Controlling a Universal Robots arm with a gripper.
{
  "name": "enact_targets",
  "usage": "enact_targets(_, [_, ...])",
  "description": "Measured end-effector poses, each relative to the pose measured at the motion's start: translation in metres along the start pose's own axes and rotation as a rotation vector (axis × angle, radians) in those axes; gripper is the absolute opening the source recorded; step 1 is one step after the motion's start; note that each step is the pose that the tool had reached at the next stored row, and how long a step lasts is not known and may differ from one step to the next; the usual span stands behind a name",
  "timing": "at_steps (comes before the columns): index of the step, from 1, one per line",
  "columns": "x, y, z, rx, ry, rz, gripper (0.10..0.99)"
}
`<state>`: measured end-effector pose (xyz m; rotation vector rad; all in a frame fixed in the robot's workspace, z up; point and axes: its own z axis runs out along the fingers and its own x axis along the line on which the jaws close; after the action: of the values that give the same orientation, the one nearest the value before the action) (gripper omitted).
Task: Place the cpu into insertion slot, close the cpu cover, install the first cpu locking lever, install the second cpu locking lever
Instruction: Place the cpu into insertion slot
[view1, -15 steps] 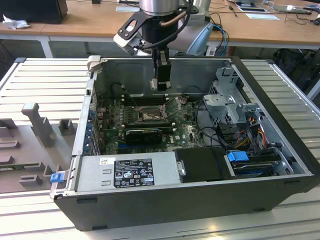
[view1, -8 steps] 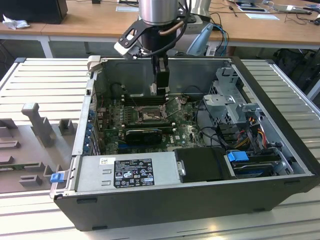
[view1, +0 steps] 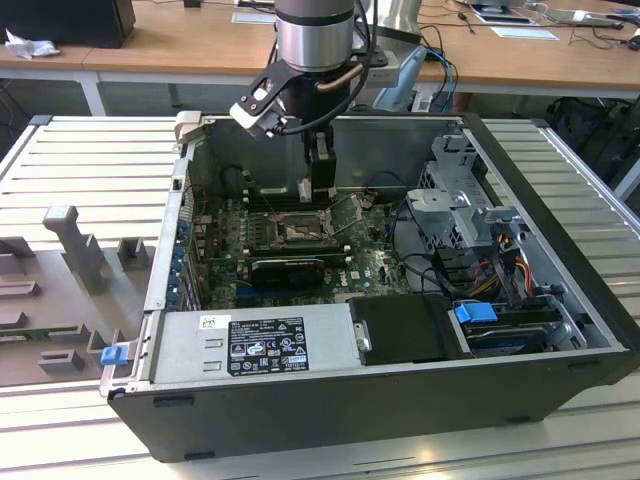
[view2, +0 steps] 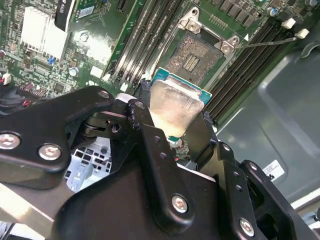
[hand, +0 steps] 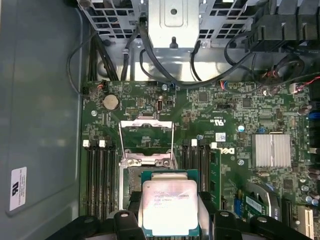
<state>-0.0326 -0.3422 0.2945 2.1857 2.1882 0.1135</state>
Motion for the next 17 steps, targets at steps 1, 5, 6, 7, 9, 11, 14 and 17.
enact_targets(1, [0.0004,-0.0003,0.0021,0.0,0.0001,0.0,0.525])
enact_targets(5, [0.0025,-0.0078,0.0199,0.0,0.0001,-0.001,0.525])
enact_targets(6, [0.005,-0.0084,0.027,0.0,-0.0001,-0.001,0.525])
enact_targets(7, [0.0073,-0.0089,0.0328,0.0,0.0002,-0.001,0.525])
enact_targets(9, [0.0083,-0.0092,0.0364,0.0,0.0002,-0.001,0.525])
enact_targets(11, [0.0093,-0.0105,0.042,0.0,0.0001,-0.001,0.525])
enact_targets(14, [0.0098,-0.0152,0.0477,0.0,0.0001,-0.001,0.525])
enact_targets(17, [0.0132,-0.0164,0.0539,0.0,-0.0001,-0.001,0.525])
